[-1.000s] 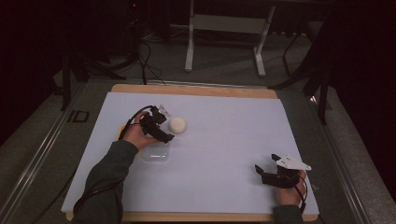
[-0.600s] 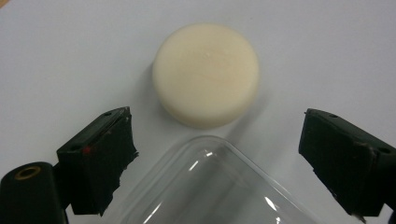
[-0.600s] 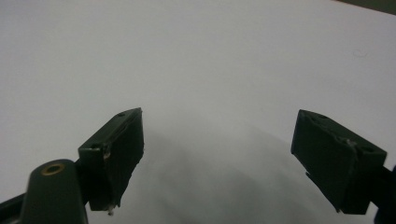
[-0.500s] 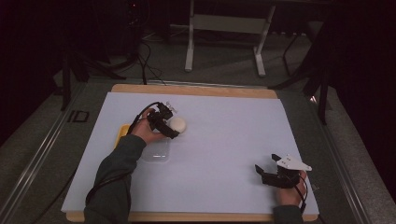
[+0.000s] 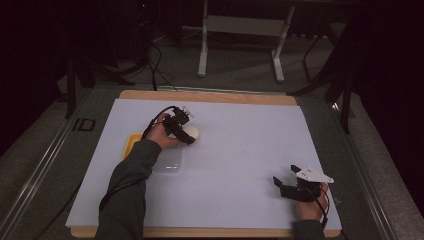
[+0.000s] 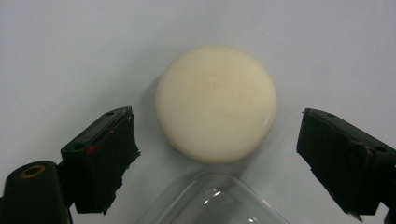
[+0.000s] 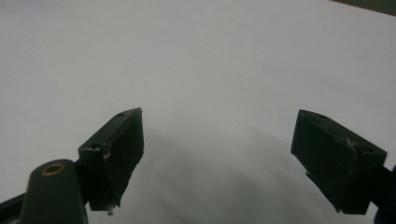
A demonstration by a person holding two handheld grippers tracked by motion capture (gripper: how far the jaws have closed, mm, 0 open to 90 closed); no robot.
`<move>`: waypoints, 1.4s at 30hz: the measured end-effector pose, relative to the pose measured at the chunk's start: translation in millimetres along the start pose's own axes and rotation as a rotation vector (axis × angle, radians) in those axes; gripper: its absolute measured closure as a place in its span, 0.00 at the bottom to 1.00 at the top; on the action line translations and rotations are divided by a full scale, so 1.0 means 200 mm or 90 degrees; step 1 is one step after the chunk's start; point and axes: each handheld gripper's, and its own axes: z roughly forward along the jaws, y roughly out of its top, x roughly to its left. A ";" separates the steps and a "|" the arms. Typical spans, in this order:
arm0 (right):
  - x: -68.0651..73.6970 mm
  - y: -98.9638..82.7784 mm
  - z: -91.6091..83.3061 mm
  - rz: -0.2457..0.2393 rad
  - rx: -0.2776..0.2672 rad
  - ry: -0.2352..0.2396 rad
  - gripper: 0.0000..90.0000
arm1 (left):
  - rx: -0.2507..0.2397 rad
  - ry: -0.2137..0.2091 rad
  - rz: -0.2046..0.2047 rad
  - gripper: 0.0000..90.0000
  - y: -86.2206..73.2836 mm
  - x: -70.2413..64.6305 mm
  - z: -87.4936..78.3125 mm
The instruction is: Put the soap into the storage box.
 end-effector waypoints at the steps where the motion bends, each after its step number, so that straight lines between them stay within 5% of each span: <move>1: 0.00 0.00 0.00 0.001 0.000 0.000 0.19 | 0.002 -0.001 0.001 0.14 0.00 0.00 0.00; 42: 0.00 0.00 0.00 0.000 -0.002 0.005 0.19 | 0.074 -0.010 -0.011 0.22 0.06 0.01 0.16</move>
